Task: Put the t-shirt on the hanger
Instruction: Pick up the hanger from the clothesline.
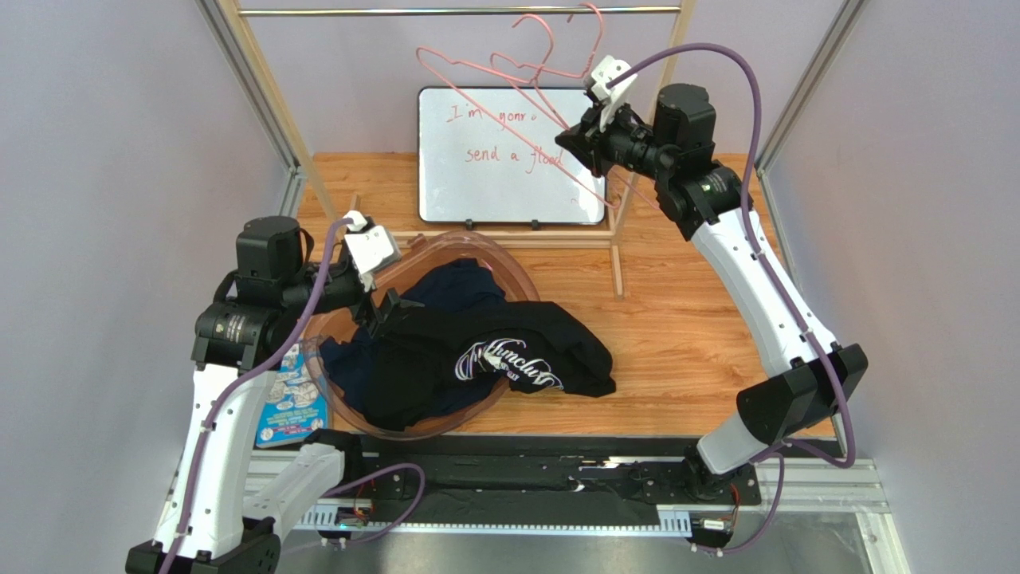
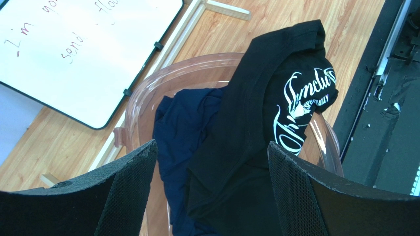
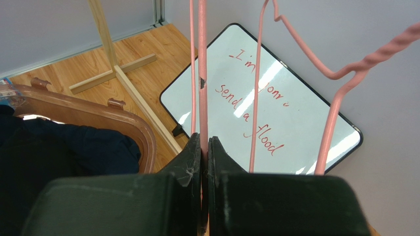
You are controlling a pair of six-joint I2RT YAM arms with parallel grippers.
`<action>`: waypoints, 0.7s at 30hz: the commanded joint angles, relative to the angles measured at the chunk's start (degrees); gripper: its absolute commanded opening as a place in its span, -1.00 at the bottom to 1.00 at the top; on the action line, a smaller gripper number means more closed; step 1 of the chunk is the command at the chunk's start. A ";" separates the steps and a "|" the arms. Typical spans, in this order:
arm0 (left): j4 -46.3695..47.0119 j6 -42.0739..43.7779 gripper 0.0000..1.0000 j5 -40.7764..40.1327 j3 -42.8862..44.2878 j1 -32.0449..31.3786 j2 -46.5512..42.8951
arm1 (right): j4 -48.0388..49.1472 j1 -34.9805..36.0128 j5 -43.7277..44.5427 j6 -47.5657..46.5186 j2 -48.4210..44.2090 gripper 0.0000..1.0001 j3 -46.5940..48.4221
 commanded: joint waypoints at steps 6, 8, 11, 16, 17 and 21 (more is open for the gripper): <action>6.09 -6.89 0.78 5.51 1.08 -0.10 -4.26 | -12.05 0.48 -13.25 -10.32 -11.66 -1.00 -1.45; 7.24 -6.99 0.79 6.65 0.30 -0.10 -5.58 | -20.83 0.83 -14.75 -13.58 -14.29 -1.00 -1.98; 4.97 -3.92 0.75 6.58 -1.55 -0.10 -6.11 | -31.47 0.83 -15.71 -15.95 -18.59 -1.00 -3.99; 0.40 4.87 0.71 5.70 -6.29 -0.10 -7.43 | -45.72 0.74 -15.54 -18.77 -26.33 -1.00 -8.83; -0.22 8.19 0.70 5.00 -7.78 -0.10 -7.52 | -47.56 0.83 -15.71 -19.55 -28.34 -1.00 -9.27; -3.21 16.46 0.61 2.62 -10.69 -0.10 -5.86 | -54.33 0.92 -14.58 -21.14 -31.87 -1.00 -12.34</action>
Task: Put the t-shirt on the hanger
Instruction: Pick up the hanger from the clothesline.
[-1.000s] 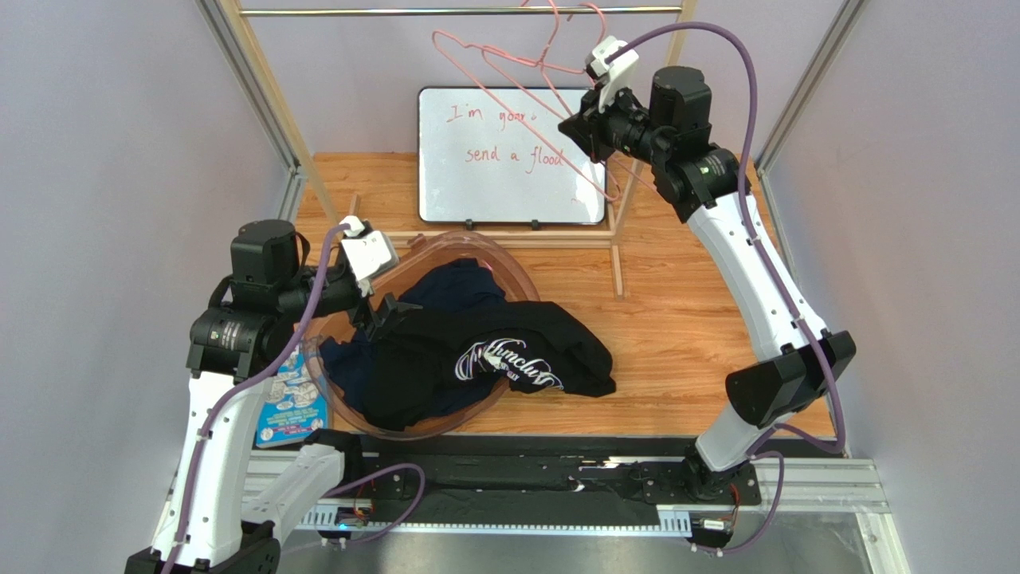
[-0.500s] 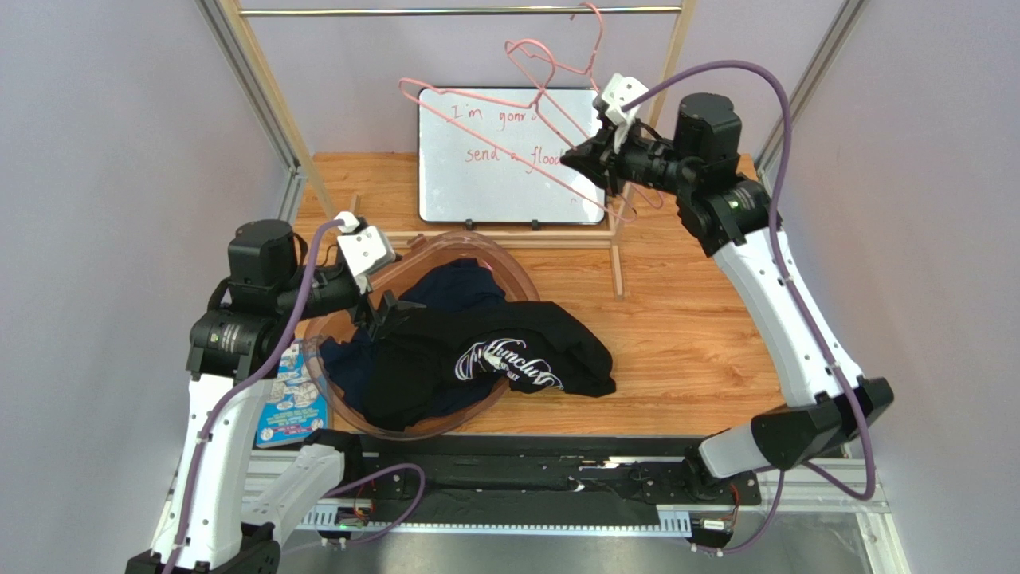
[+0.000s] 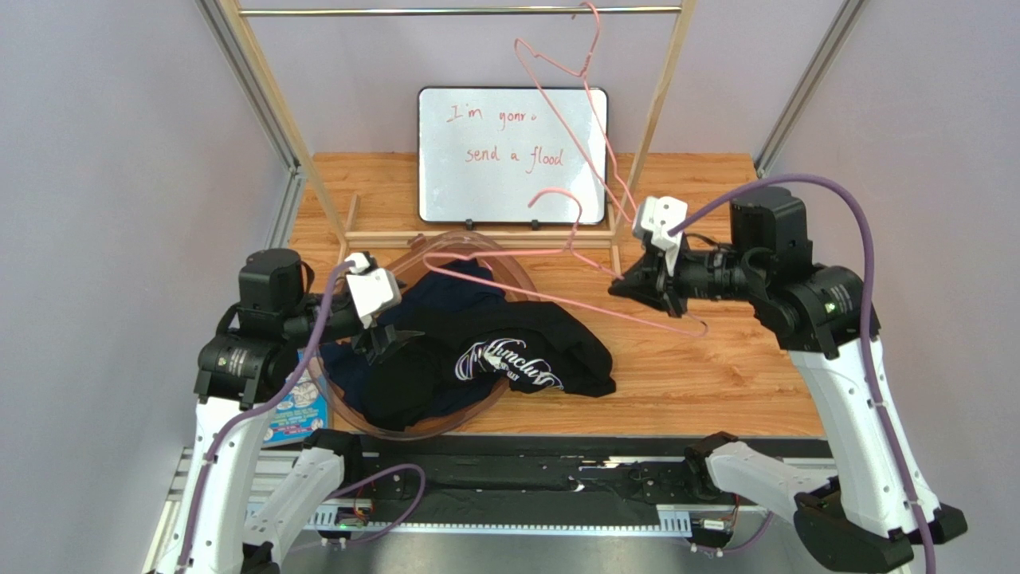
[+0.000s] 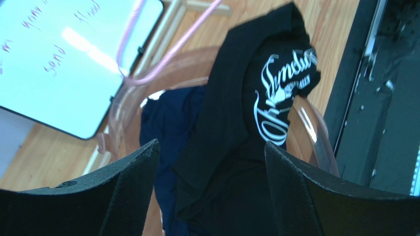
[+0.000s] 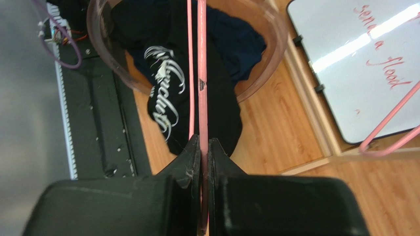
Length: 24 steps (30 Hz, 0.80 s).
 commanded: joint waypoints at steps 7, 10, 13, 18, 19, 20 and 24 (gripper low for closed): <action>-5.52 23.44 0.51 -0.36 -5.20 -0.10 9.37 | -18.90 0.35 2.05 -9.41 -4.21 -1.00 -4.31; -4.91 28.81 0.51 0.27 -6.78 -0.72 12.01 | -17.32 0.61 4.50 -10.21 -4.74 -1.00 -4.76; -2.36 29.60 0.50 -1.75 -7.49 -3.00 15.00 | -16.96 1.14 6.53 -12.75 -3.43 -1.00 -3.80; 1.41 30.04 0.51 -2.55 -7.58 -4.50 20.01 | -17.93 1.93 9.60 -17.93 -1.49 -1.00 -2.30; 1.51 31.18 0.51 -2.55 -7.66 -4.67 20.71 | -18.02 2.02 9.96 -19.51 -1.23 -1.00 -2.39; 1.51 31.71 0.51 -2.46 -7.67 -4.76 21.33 | -18.37 2.11 10.31 -20.22 -1.05 -1.00 -2.47; 0.54 34.17 0.45 -1.58 -8.02 -6.60 23.88 | -18.99 2.46 10.93 -22.33 -1.75 -1.00 -3.96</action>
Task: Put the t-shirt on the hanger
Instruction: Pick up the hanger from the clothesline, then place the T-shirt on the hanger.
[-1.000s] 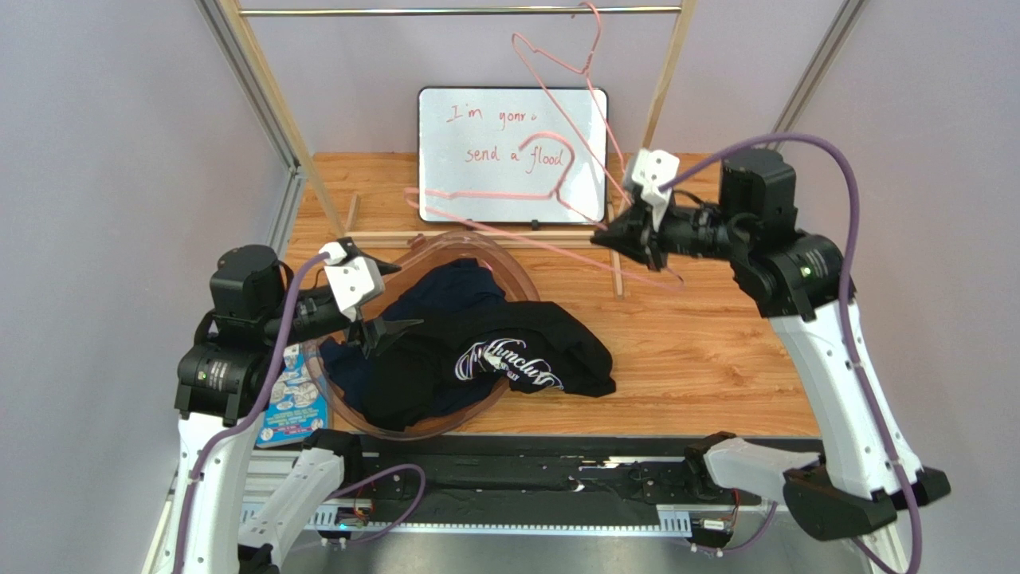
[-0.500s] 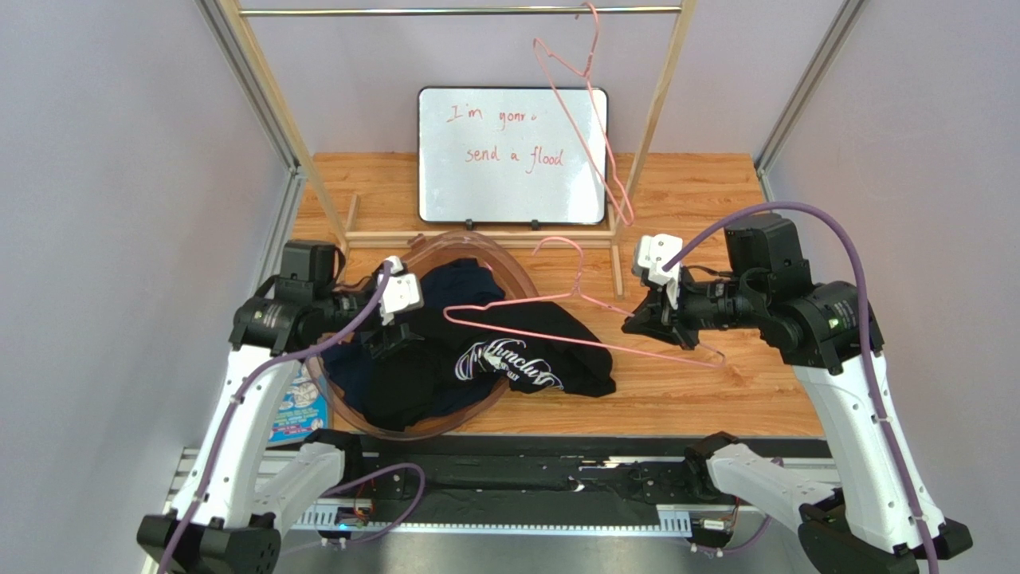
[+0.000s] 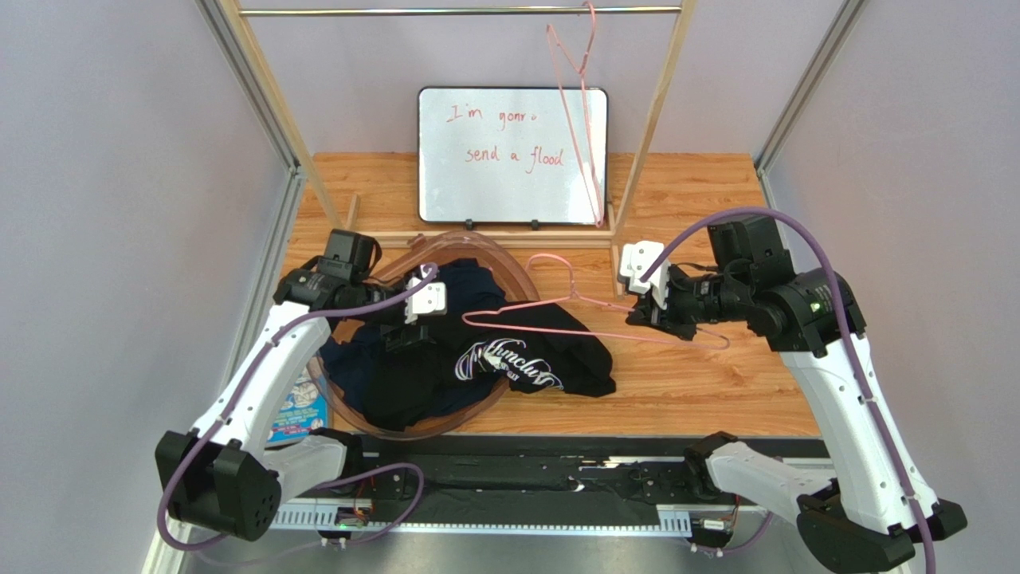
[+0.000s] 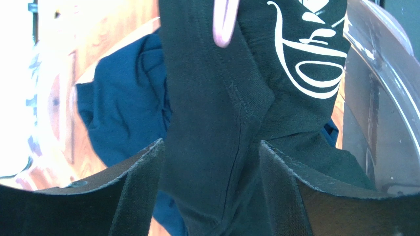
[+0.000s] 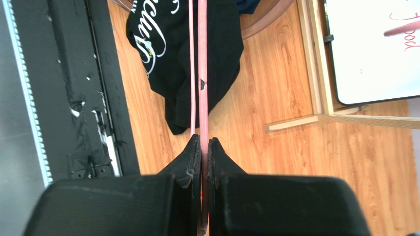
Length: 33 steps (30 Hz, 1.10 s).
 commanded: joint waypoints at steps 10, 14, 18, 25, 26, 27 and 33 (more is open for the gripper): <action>0.26 1.17 -0.57 1.32 2.83 -3.51 5.48 | -3.87 2.53 4.41 -7.94 -0.64 -1.00 -1.44; -2.38 -0.41 -0.92 1.59 5.48 -3.43 6.45 | -2.03 2.80 5.46 -9.70 -0.20 -1.00 -2.23; -3.26 -1.11 -1.00 1.76 6.70 -3.43 5.92 | -0.62 3.24 6.25 -10.76 -0.11 -1.00 -3.20; -5.28 -1.38 -1.00 2.20 8.03 -3.34 5.57 | 4.47 3.59 6.61 -10.15 -0.37 -1.00 -4.78; -5.46 -1.38 -1.00 2.20 8.03 -3.34 5.31 | 5.61 3.68 6.52 -9.97 -0.46 -1.00 -4.87; -5.46 -1.47 -1.00 2.20 8.03 -3.34 5.22 | 6.32 3.77 6.43 -9.88 -0.72 -1.00 -5.39; -6.51 -1.73 -1.00 2.29 9.34 -3.34 5.22 | 11.68 4.38 6.34 -8.92 -0.73 -1.00 -6.72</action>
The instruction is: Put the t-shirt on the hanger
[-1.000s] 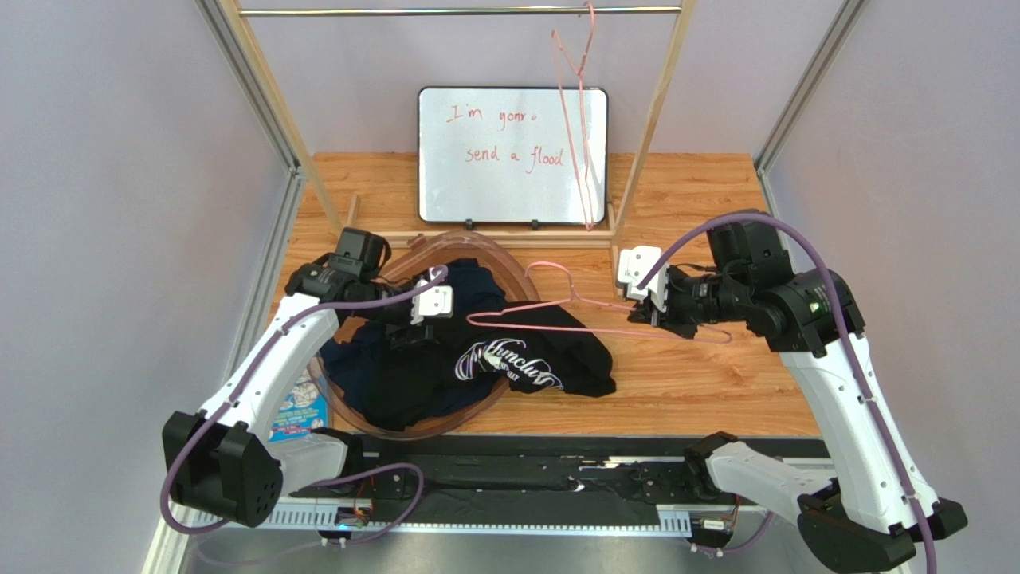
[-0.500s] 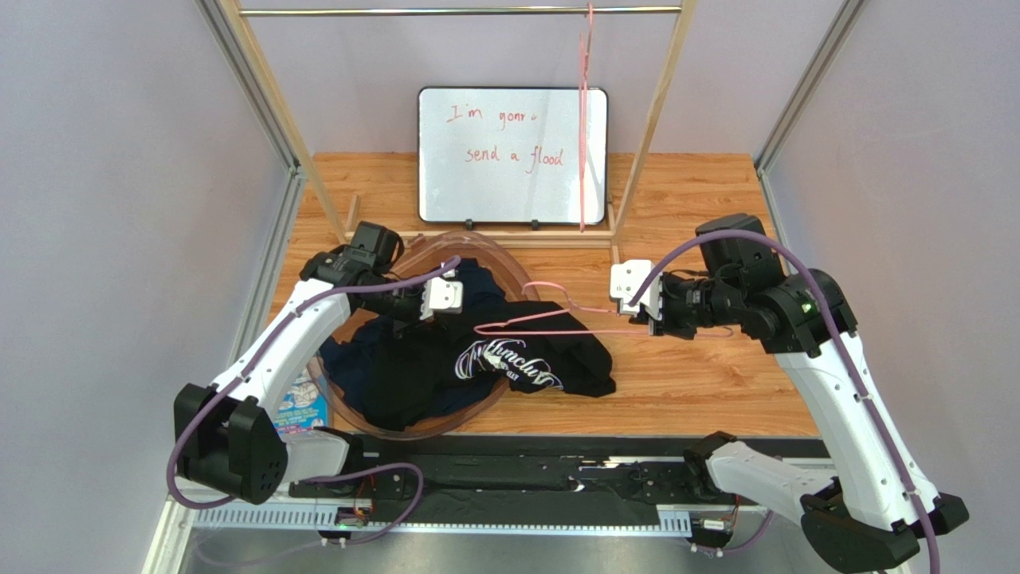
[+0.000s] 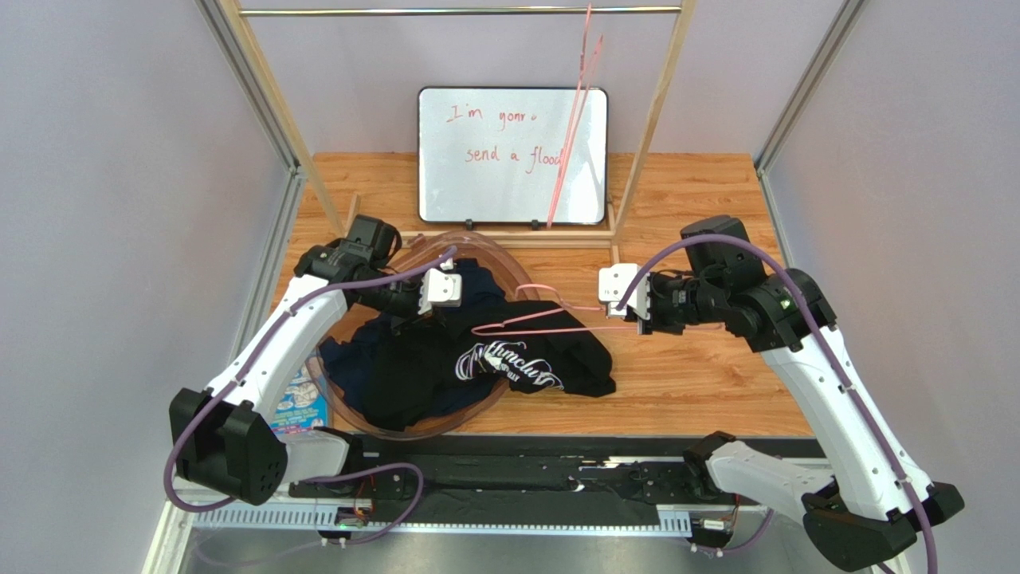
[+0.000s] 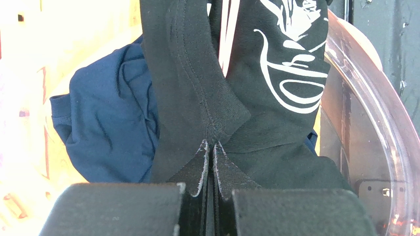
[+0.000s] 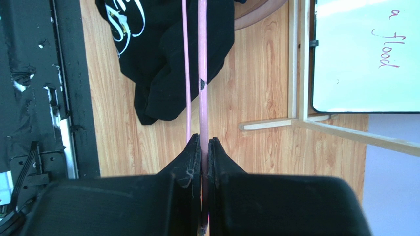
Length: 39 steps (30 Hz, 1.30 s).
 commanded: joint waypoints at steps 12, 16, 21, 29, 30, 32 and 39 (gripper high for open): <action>-4.30 0.81 -1.00 2.77 5.58 0.03 -1.49 | 13.29 0.71 -2.80 1.85 1.36 -1.00 -1.74; -4.92 1.16 -1.00 2.25 5.93 0.03 -1.49 | 14.79 1.15 -3.16 0.44 1.45 -1.00 -2.62; -5.62 2.21 -1.00 1.10 6.72 0.73 -0.18 | 14.52 1.24 -2.28 -2.37 -0.48 -1.00 -3.14; -7.46 1.07 -1.00 3.91 10.05 0.82 0.62 | 24.36 3.17 -2.28 -1.50 -1.28 -1.00 -8.59; -7.81 1.07 -1.00 4.17 10.32 0.82 0.70 | 25.59 3.52 -2.19 -0.97 -1.36 -1.00 -9.38; -8.87 1.51 -1.00 4.35 10.67 0.82 0.53 | 29.46 4.66 -1.58 -0.27 -1.54 -1.00 -11.67; -8.96 1.69 -0.89 4.53 9.89 0.82 -0.17 | 40.18 7.30 -1.49 6.15 -2.33 -1.00 -17.73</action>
